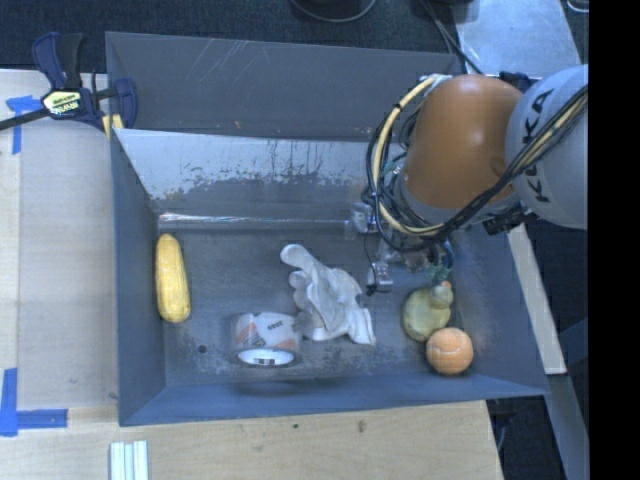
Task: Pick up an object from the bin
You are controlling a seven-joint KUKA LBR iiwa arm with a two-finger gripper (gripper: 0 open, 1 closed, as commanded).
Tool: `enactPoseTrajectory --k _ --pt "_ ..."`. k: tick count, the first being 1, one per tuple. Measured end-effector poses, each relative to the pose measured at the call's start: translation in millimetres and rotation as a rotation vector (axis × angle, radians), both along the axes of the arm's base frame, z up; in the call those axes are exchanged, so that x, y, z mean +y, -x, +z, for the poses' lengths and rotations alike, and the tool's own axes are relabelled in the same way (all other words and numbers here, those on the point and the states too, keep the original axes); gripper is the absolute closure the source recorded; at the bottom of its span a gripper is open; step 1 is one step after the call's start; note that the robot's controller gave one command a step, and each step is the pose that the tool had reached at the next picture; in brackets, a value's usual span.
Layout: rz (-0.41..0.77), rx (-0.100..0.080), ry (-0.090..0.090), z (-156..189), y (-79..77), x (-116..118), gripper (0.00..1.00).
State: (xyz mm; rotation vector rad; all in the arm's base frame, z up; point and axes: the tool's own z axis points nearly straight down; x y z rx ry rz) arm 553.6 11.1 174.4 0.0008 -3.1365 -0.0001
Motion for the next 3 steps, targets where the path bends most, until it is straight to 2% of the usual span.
enactPoseTrajectory --k 1,2,3 --pt "0.0 -0.009 0.0 5 -1.7 0 0.0" --pt "-0.08 -0.011 0.0 -42 -4.5 9 0.0" --pt "-0.101 -0.004 0.001 -98 -2.8 10 0.0"
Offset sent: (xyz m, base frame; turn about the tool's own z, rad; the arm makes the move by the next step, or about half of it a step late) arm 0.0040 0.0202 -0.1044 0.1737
